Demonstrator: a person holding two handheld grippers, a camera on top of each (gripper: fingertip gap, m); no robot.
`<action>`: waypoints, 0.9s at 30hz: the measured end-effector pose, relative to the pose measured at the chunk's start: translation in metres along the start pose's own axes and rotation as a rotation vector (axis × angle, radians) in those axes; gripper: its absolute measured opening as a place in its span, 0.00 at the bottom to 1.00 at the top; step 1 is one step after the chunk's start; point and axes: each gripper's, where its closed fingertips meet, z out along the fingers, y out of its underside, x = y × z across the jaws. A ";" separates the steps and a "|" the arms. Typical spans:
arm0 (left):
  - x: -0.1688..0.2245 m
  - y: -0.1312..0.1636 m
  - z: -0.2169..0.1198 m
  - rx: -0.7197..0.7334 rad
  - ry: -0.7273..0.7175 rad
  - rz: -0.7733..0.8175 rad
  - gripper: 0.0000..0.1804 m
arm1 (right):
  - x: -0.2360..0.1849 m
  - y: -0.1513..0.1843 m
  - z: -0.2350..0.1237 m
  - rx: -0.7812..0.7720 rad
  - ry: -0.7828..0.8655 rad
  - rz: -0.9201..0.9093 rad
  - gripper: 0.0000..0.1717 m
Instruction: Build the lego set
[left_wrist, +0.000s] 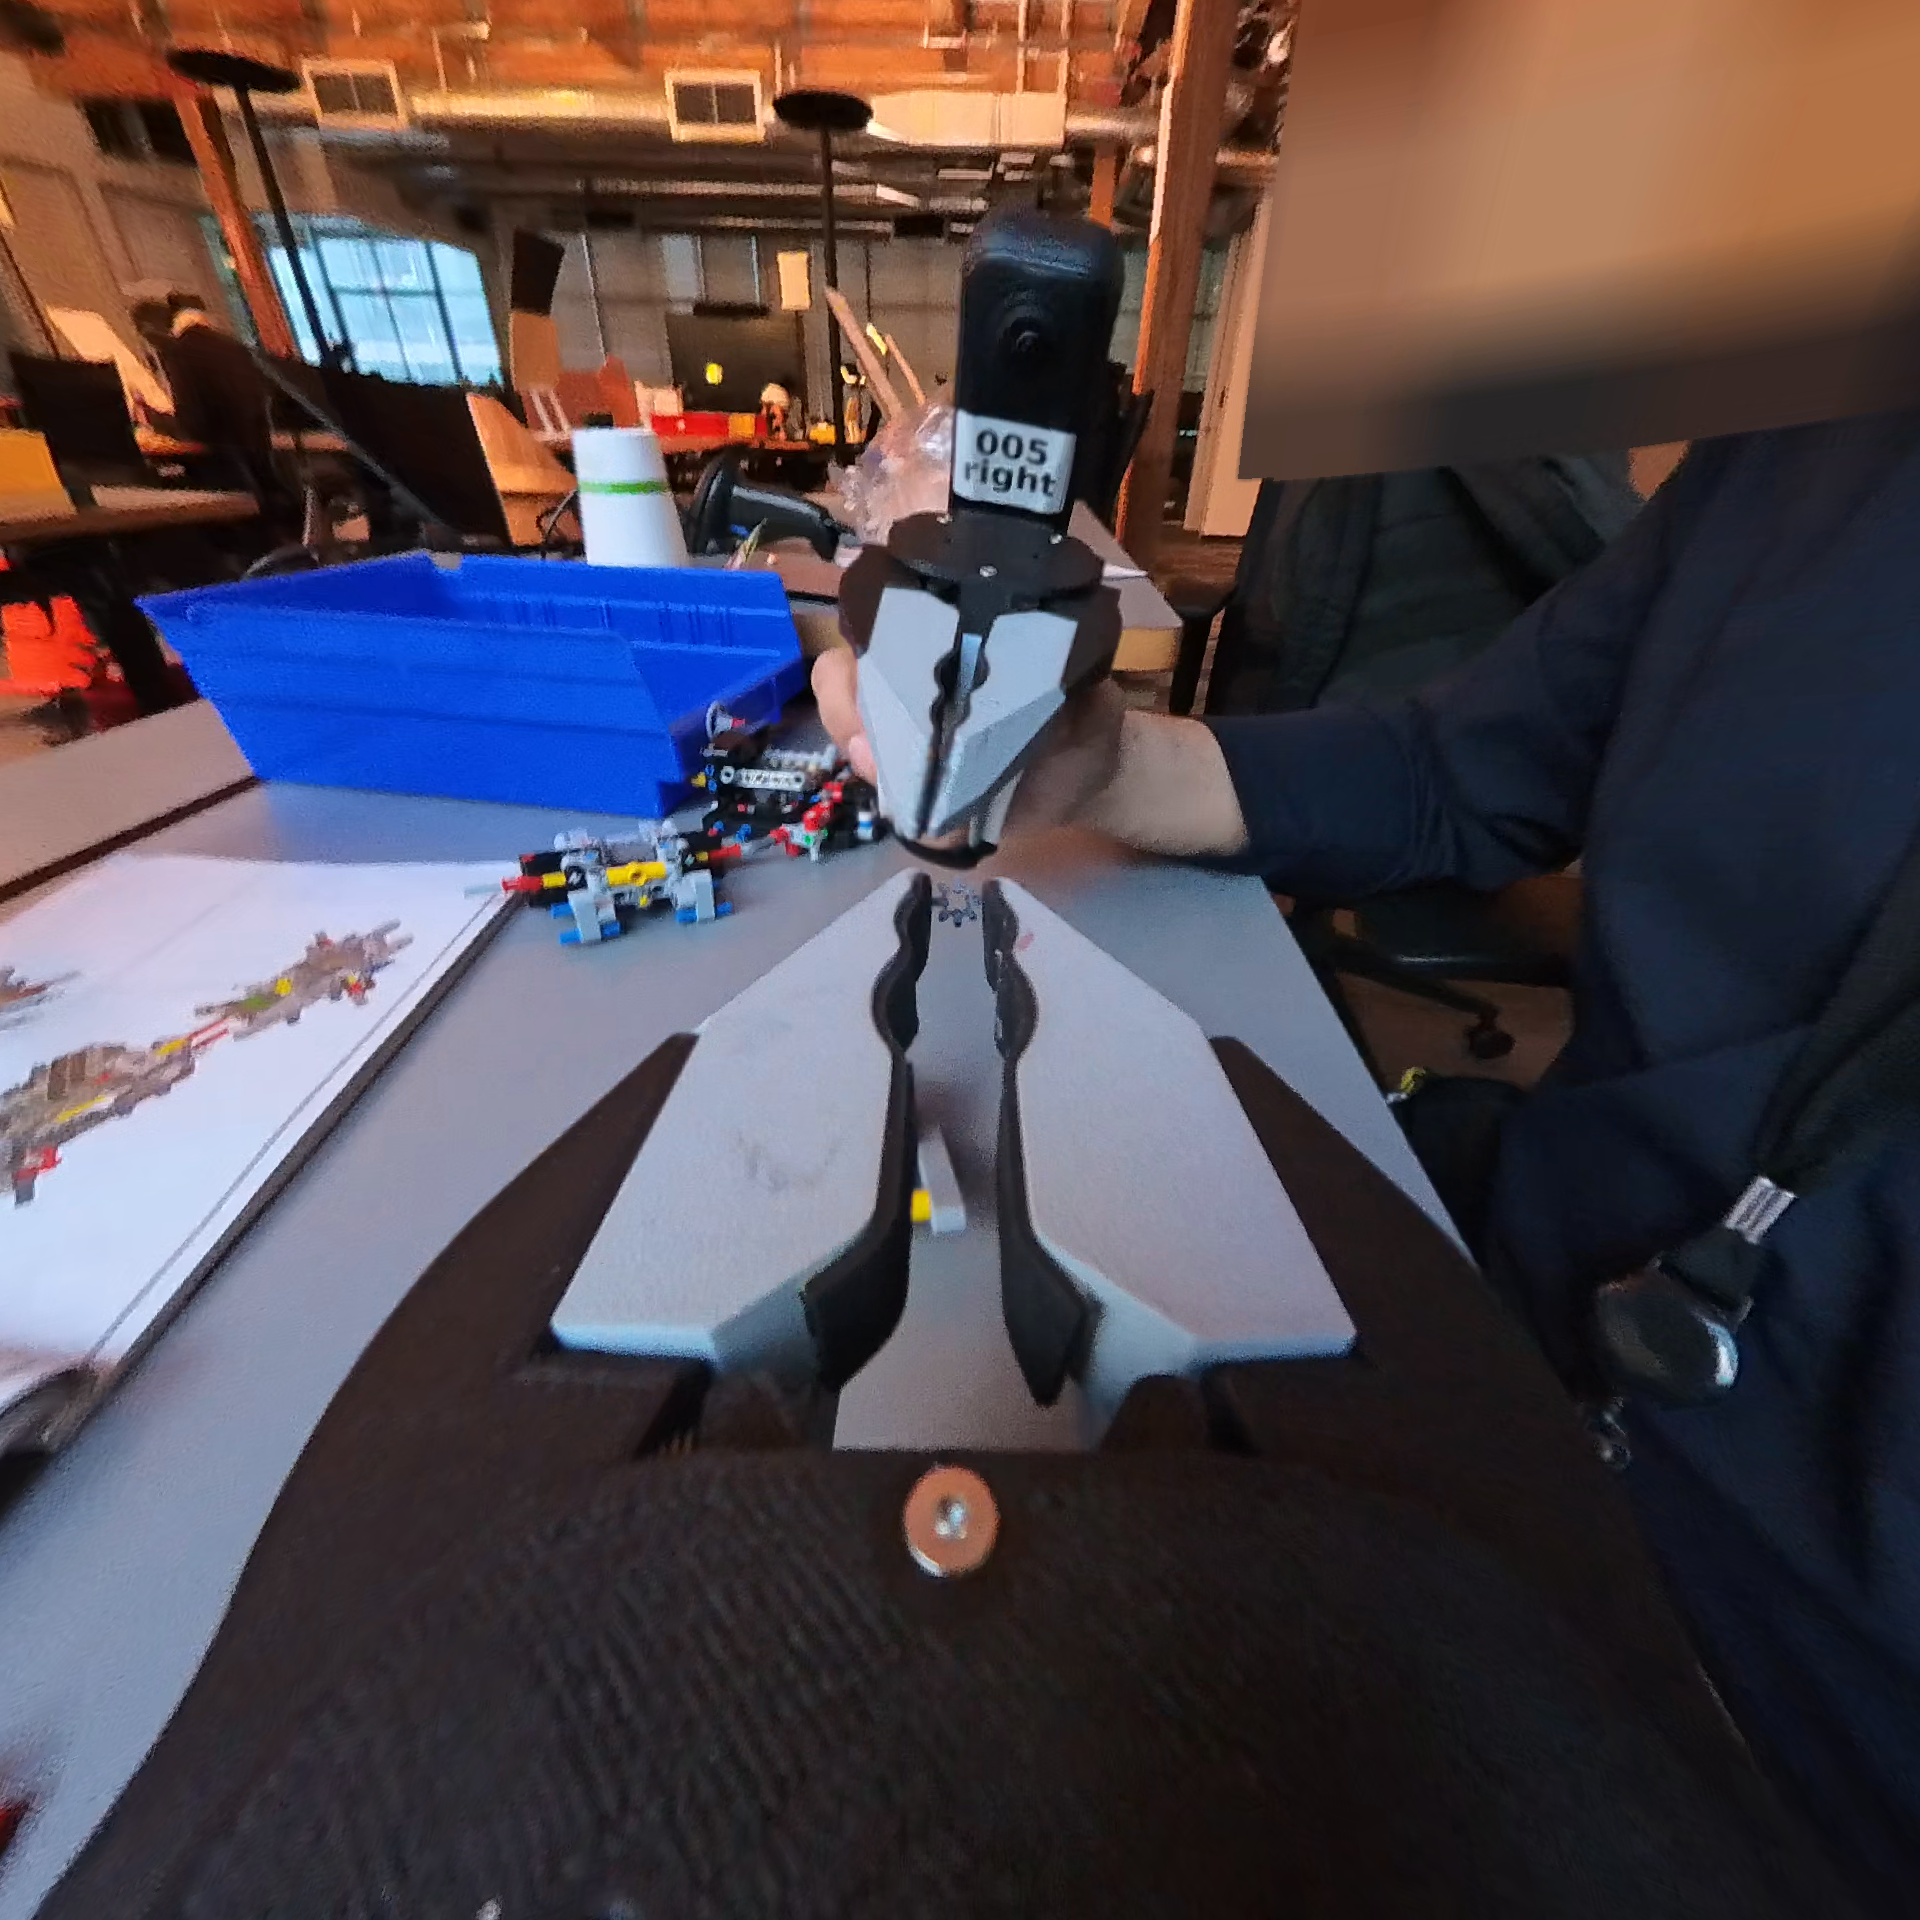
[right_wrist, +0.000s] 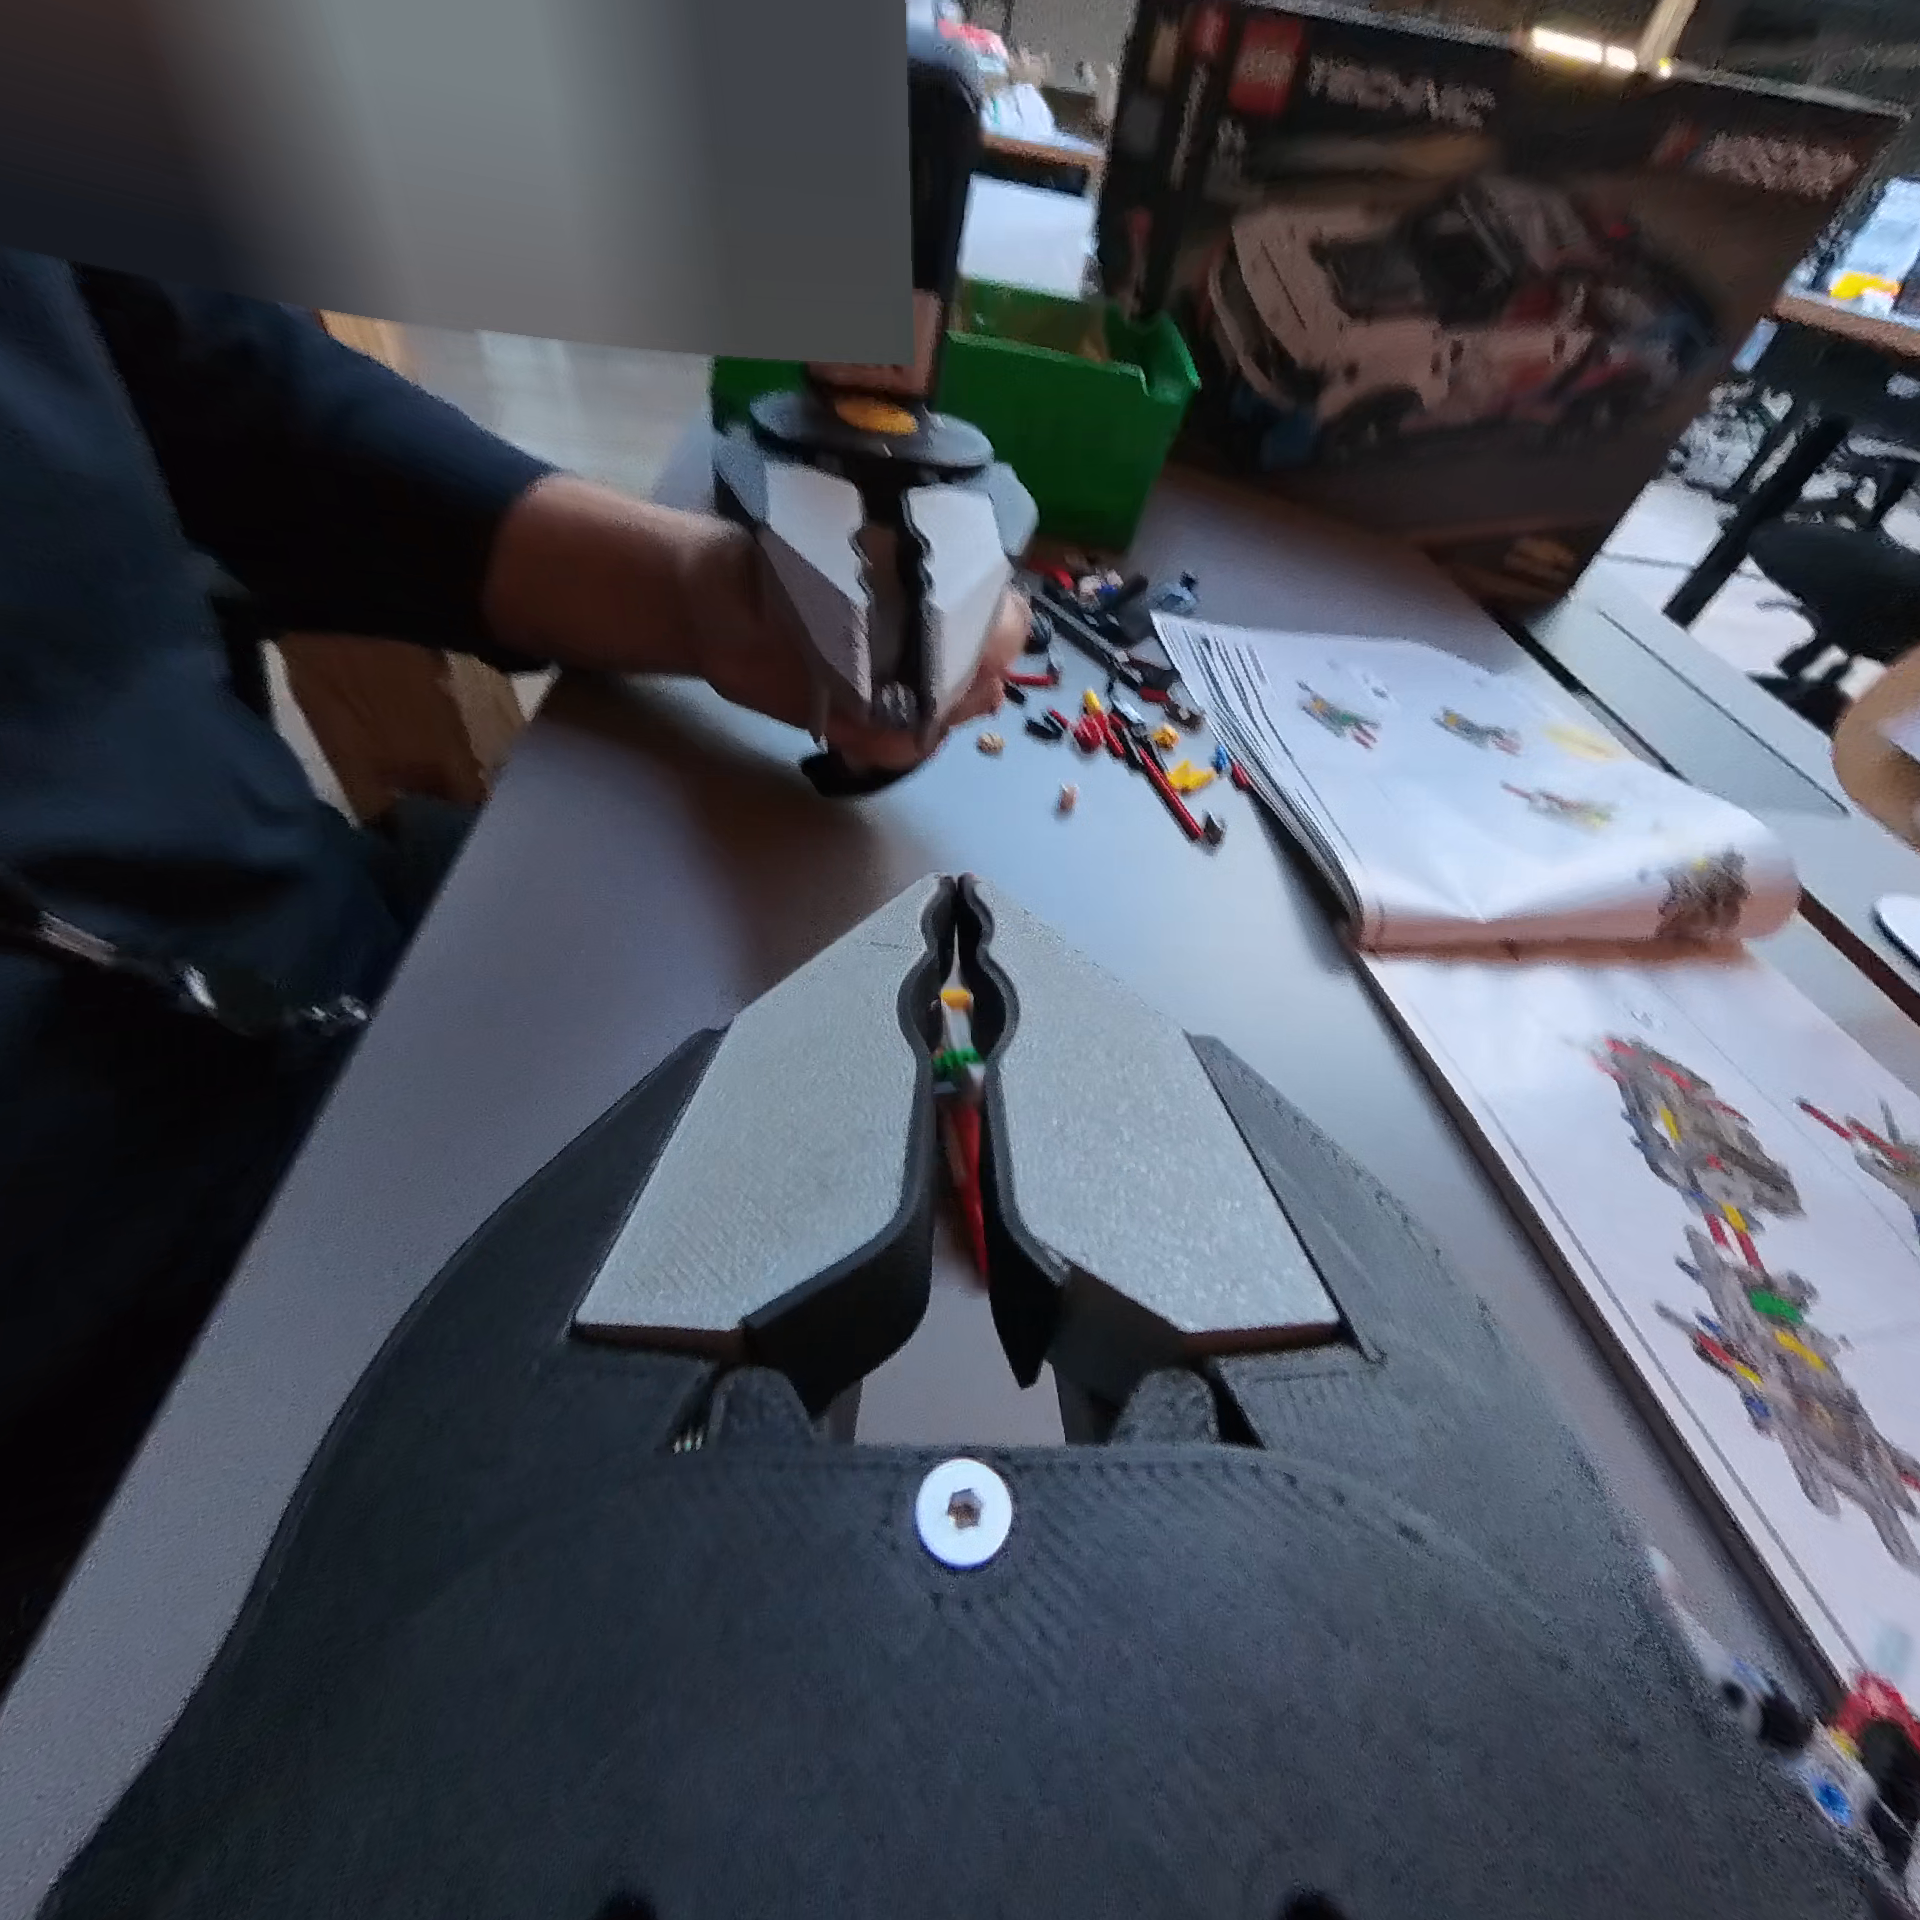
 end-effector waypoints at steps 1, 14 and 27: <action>0.002 -0.002 0.003 0.014 0.004 0.009 0.03 | -0.006 -0.005 0.003 0.021 -0.023 0.006 0.00; 0.015 -0.038 0.025 0.080 -0.056 0.269 0.03 | -0.014 -0.045 -0.004 0.347 -0.498 0.760 0.08; 0.015 -0.032 0.035 -0.005 -0.093 0.366 0.03 | -0.019 -0.046 -0.005 0.358 -0.584 0.845 0.02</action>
